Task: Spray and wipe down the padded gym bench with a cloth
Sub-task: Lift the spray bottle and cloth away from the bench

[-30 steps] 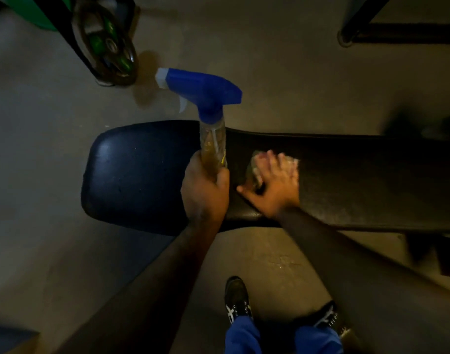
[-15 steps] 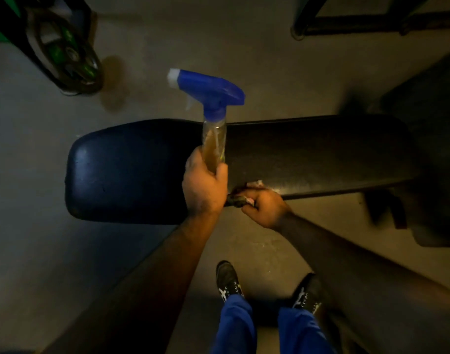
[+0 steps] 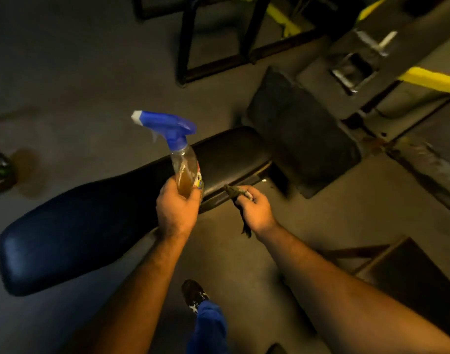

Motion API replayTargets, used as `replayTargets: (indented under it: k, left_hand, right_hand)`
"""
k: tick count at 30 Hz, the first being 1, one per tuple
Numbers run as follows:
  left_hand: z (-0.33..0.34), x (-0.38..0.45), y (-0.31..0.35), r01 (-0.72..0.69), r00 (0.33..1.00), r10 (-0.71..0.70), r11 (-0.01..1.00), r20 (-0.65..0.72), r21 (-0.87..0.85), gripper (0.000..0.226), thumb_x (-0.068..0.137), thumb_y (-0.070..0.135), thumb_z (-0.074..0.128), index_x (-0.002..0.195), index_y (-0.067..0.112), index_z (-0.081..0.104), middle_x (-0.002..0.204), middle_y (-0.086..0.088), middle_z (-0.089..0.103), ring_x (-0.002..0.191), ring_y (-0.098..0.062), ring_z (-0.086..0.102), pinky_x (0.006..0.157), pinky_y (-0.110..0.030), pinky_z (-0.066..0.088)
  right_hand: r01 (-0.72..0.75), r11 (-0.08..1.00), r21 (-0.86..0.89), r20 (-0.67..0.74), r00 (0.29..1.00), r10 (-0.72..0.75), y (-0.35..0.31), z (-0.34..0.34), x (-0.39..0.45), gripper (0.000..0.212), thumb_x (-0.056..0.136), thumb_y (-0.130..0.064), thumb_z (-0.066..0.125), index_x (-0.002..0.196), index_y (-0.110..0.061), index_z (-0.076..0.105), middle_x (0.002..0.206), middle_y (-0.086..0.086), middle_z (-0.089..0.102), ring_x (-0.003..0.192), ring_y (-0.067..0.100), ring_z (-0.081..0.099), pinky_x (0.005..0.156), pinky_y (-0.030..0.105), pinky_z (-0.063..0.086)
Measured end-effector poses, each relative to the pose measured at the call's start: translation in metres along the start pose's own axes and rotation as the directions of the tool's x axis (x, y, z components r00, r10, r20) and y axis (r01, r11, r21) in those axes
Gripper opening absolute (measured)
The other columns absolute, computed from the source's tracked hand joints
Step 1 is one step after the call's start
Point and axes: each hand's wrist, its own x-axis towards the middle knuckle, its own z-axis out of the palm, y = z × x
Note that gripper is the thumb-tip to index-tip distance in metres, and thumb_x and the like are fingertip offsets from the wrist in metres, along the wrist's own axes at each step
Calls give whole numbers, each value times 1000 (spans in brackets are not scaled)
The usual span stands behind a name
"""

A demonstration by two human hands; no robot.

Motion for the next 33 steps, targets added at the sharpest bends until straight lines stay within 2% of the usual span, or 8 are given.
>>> replayTargets:
  k: [5, 11, 15, 17, 21, 24, 29, 33]
  left_hand:
    - [71, -106, 59, -96, 987, 97, 995, 125, -14, 37, 77, 19, 78, 109, 26, 60, 99, 11, 62, 82, 3, 58, 71, -14, 47]
    - [157, -224, 100, -190, 939, 166, 981, 303, 49, 41, 73, 26, 81, 109, 21, 64, 97, 10, 61, 90, -9, 60, 78, -24, 46]
    - [215, -288, 113, -246, 878, 167, 961, 448, 125, 33, 74, 26, 78, 103, 21, 66, 90, 11, 60, 87, -11, 59, 78, -25, 44]
    - [248, -314, 110, -284, 843, 161, 944, 513, 169, 29, 74, 34, 77, 98, 23, 66, 90, 6, 67, 86, -18, 62, 77, -30, 49]
    - [312, -355, 99, -312, 753, 120, 931, 647, 190, 27, 78, 35, 75, 99, 20, 67, 87, 7, 62, 81, -13, 56, 74, -25, 42]
    - [353, -373, 89, -350, 701, 143, 922, 698, 164, 25, 78, 32, 75, 98, 19, 67, 88, 7, 64, 83, -15, 61, 73, -23, 39]
    - [407, -385, 69, -424, 664, 179, 890, 726, 169, 26, 76, 33, 76, 95, 19, 66, 94, -5, 71, 88, -25, 66, 76, -29, 48]
    - [439, -389, 49, -499, 622, 216, 850, 753, 168, 29, 73, 40, 72, 92, 20, 64, 91, -2, 69, 84, -23, 66, 76, -38, 54]
  right_hand:
    - [11, 999, 38, -129, 992, -7, 35, -122, -64, 26, 88, 0, 60, 93, -24, 70, 89, -1, 70, 86, 14, 63, 88, 35, 53]
    - [39, 999, 16, -302, 953, -33, 104, -259, -140, 25, 78, -29, 59, 86, -49, 71, 90, -15, 74, 96, 16, 70, 93, 39, 56]
    - [-53, 999, 5, -415, 908, 50, 151, -329, -184, 21, 87, -24, 59, 96, -40, 69, 99, -13, 73, 98, 14, 68, 94, 38, 55]
    - [-115, 993, 30, -486, 866, 115, 179, -358, -200, 23, 87, -29, 56, 104, -34, 70, 104, -9, 74, 97, 16, 68, 93, 41, 56]
    - [-209, 976, 68, -586, 783, 209, 235, -402, -214, 38, 79, -48, 48, 109, -34, 67, 111, -6, 73, 104, 20, 68, 97, 41, 54]
    - [-241, 970, 20, -627, 753, 199, 256, -424, -208, 38, 84, -38, 48, 115, -27, 67, 114, -2, 72, 107, 23, 65, 96, 35, 51]
    - [-384, 860, -335, -685, 726, 57, 300, -441, -183, 50, 83, -30, 44, 130, -23, 62, 130, 3, 66, 125, 30, 55, 112, 47, 38]
    - [-420, 810, -409, -677, 735, 39, 333, -441, -163, 57, 86, -28, 43, 142, -19, 54, 148, 7, 53, 143, 33, 39, 123, 49, 24]
